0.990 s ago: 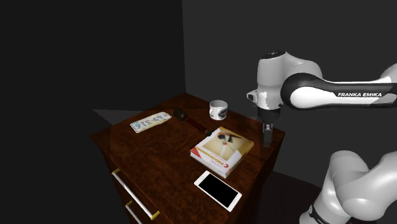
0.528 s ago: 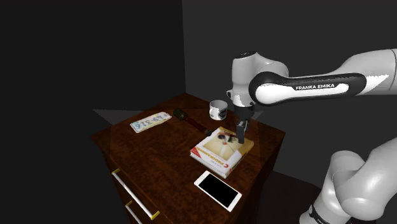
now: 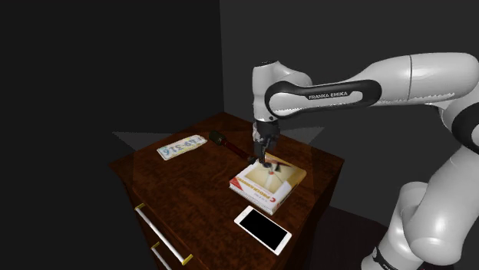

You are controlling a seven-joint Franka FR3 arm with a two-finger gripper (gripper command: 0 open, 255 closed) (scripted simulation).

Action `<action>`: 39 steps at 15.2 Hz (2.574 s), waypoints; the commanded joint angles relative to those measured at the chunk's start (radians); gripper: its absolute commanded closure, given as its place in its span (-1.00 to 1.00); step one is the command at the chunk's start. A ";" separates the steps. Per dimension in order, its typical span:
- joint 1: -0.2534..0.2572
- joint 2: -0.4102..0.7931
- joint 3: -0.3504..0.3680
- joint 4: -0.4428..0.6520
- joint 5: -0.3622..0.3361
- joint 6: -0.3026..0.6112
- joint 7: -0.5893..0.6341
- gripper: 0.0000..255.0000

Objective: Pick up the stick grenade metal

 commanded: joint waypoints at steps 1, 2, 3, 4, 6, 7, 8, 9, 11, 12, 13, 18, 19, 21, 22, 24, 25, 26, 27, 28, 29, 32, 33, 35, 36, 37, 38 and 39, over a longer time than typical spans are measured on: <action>-0.005 0.091 -0.003 0.098 0.011 0.000 0.031 -1.00; -0.008 0.129 -0.006 0.140 0.017 -0.001 0.044 -1.00; -0.011 0.168 -0.009 0.184 0.022 -0.003 0.056 -1.00; -0.014 0.206 -0.012 0.229 0.028 -0.007 0.069 -1.00; -0.021 0.285 -0.019 0.325 0.040 -0.018 0.093 -1.00; -0.025 0.325 -0.023 0.376 0.046 -0.026 0.104 -1.00; -0.030 0.366 -0.027 0.430 0.053 -0.035 0.116 -1.00; -0.034 0.408 -0.030 0.486 0.060 -0.046 0.127 -1.00; -0.046 0.496 -0.037 0.608 0.075 -0.074 0.150 -1.00; -0.052 0.543 -0.041 0.675 0.083 -0.091 0.162 -1.00; -0.059 0.592 -0.044 0.748 0.091 -0.111 0.174 -1.00; -0.061 0.603 -0.045 0.711 0.094 -0.061 0.176 -1.00; -0.060 0.602 -0.045 0.695 0.094 -0.047 0.175 -1.00; -0.059 0.600 -0.045 0.658 0.094 -0.011 0.173 -1.00; -0.059 0.600 -0.045 0.658 0.094 -0.011 0.173 -1.00; -0.059 0.596 -0.045 0.649 0.094 -0.007 0.173 1.00; -0.059 0.597 -0.045 0.650 0.094 -0.007 0.173 1.00; -0.059 0.597 -0.045 0.650 0.094 -0.006 0.172 1.00; -0.060 0.597 -0.045 0.650 0.094 -0.006 0.172 1.00; -0.060 0.597 -0.045 0.649 0.094 -0.006 0.172 1.00; -0.060 0.597 -0.045 0.649 0.094 -0.006 0.172 1.00; -0.060 0.598 -0.045 0.651 0.094 -0.006 0.172 1.00; -0.059 0.600 -0.045 0.658 0.094 -0.011 0.173 1.00; -0.060 0.601 -0.045 0.687 0.094 -0.039 0.175 1.00; -0.060 0.603 -0.045 0.702 0.094 -0.053 0.175 1.00; -0.061 0.604 -0.045 0.718 0.094 -0.067 0.176 1.00; -0.061 0.606 -0.045 0.734 0.094 -0.082 0.177 1.00; -0.062 0.608 -0.045 0.751 0.094 -0.097 0.178 1.00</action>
